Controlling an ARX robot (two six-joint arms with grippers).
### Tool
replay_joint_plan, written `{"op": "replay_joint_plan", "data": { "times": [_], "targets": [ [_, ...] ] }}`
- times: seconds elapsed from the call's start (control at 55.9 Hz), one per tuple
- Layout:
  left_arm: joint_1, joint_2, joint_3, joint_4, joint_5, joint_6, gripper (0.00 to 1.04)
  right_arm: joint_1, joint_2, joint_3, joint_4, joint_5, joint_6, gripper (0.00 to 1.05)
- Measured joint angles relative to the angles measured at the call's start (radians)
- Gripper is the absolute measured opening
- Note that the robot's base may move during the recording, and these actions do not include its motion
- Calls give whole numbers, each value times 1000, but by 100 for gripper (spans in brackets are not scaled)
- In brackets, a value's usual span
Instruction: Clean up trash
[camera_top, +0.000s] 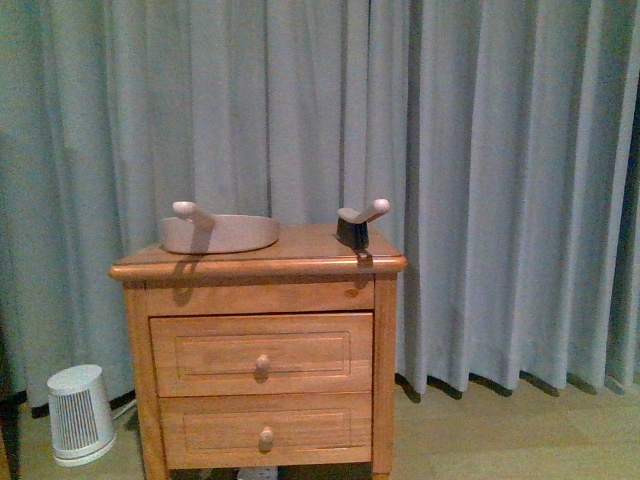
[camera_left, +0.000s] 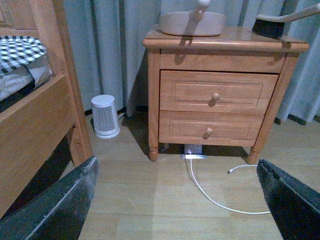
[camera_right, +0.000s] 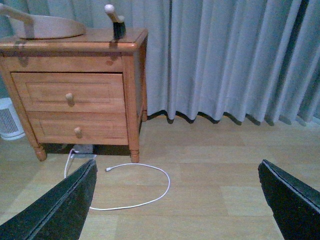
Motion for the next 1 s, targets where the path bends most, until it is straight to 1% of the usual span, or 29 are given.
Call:
{"op": "replay_joint_plan", "data": {
  "times": [1.003],
  "targets": [
    [0, 0, 0, 0, 0, 0, 97, 0, 0, 0, 0, 0, 0, 97]
  ]
}}
